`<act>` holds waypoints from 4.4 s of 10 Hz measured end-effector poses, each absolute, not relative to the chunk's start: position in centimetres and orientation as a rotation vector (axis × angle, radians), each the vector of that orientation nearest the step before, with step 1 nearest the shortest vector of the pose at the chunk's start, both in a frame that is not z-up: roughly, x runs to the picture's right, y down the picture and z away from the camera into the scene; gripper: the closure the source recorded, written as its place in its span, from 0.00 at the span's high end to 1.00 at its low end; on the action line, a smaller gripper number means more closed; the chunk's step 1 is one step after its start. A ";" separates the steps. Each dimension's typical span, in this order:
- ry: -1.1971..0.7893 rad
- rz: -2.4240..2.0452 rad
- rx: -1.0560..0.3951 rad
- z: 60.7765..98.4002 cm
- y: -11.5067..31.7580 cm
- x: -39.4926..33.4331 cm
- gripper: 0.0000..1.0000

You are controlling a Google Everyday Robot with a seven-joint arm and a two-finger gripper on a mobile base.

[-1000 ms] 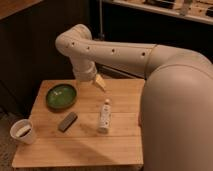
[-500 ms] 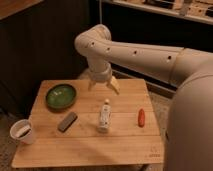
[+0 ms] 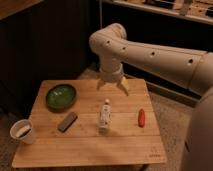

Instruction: Move the arm in a circular motion

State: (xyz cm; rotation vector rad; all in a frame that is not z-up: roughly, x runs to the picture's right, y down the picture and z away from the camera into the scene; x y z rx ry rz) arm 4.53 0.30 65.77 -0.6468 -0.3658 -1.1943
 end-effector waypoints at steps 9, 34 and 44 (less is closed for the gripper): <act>-0.376 -1.090 -0.591 62.9 1.5 11.6 0.80; -0.375 -1.381 -0.612 55.4 11.8 -6.5 0.80; -0.374 -1.414 -0.593 60.0 6.6 -10.3 0.80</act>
